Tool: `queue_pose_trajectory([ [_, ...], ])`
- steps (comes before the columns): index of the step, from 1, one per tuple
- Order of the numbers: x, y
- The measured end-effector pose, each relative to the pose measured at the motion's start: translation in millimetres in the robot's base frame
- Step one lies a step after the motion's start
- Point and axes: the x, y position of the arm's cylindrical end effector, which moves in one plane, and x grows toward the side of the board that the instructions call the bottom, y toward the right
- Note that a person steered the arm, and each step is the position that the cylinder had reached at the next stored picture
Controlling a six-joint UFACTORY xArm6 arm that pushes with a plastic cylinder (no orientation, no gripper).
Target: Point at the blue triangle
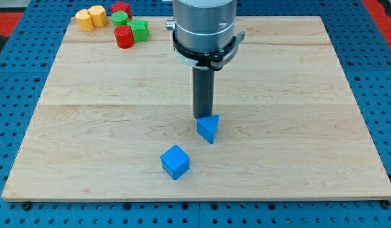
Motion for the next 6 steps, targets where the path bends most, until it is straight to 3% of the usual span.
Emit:
queue_pose_trajectory([
  [3,57.4,0.0],
  [5,21.7,41.2],
  [6,42.0,52.4],
])
